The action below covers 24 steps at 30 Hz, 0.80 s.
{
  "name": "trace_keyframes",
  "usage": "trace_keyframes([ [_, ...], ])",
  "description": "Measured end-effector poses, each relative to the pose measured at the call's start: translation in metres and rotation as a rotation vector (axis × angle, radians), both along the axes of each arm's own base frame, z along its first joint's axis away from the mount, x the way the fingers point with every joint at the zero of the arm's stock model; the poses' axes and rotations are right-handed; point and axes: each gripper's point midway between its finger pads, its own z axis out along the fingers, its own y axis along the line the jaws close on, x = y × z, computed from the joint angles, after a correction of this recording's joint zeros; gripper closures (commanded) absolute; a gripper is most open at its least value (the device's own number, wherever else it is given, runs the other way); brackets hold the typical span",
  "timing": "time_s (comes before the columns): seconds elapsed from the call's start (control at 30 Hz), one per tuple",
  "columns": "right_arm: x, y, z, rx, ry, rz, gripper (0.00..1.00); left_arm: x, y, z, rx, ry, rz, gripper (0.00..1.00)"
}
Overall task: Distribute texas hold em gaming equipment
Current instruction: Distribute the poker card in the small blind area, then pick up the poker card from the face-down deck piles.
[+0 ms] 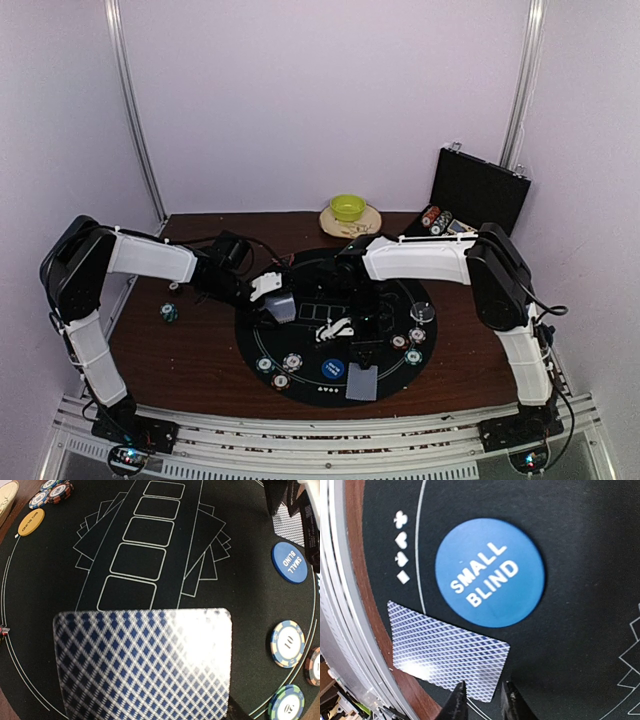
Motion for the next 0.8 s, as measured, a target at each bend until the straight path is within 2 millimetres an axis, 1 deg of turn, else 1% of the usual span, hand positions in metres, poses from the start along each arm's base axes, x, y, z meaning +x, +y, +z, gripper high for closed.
trace_keyframes([
  [0.17, 0.005, 0.001, -0.002, -0.002, -0.026, -0.011, 0.61, 0.000, 0.000, 0.000, 0.000, 0.000, 0.000, 0.44],
  [0.3, 0.013, 0.003, -0.003, -0.001, -0.071, -0.021, 0.54, 0.000, 0.000, 0.000, 0.000, 0.000, 0.000, 0.44],
  [0.33, 0.017, 0.004, -0.002, 0.004, -0.090, -0.023, 0.50, 0.000, 0.000, 0.000, 0.000, 0.000, 0.000, 0.44],
  [0.37, 0.021, 0.005, 0.000, 0.007, -0.113, -0.030, 0.44, 0.000, 0.000, 0.000, 0.000, 0.000, 0.000, 0.44],
  [0.43, 0.033, 0.007, 0.011, 0.035, -0.187, -0.054, 0.30, 0.000, 0.000, 0.000, 0.000, 0.000, 0.000, 0.44],
  [0.5, 0.049, 0.008, 0.029, 0.073, -0.267, -0.085, 0.17, 0.000, 0.000, 0.000, 0.000, 0.000, 0.000, 0.44],
  [0.53, 0.061, 0.009, 0.043, 0.105, -0.329, -0.101, 0.09, 0.000, 0.000, 0.000, 0.001, 0.000, 0.000, 0.44],
  [0.57, 0.069, 0.008, 0.053, 0.124, -0.367, -0.130, 0.01, 0.000, 0.000, 0.000, 0.001, 0.000, 0.000, 0.44],
  [0.63, 0.092, 0.009, 0.082, 0.190, -0.475, -0.178, 0.00, 0.000, 0.000, 0.000, 0.001, 0.000, 0.001, 0.44],
  [0.77, 0.131, 0.009, 0.138, 0.327, -0.658, -0.303, 0.00, 0.000, 0.001, 0.004, 0.002, -0.008, 0.003, 0.44],
  [0.8, 0.138, 0.010, 0.148, 0.355, -0.688, -0.332, 0.00, 0.000, 0.001, 0.007, 0.000, -0.014, 0.004, 0.44],
])
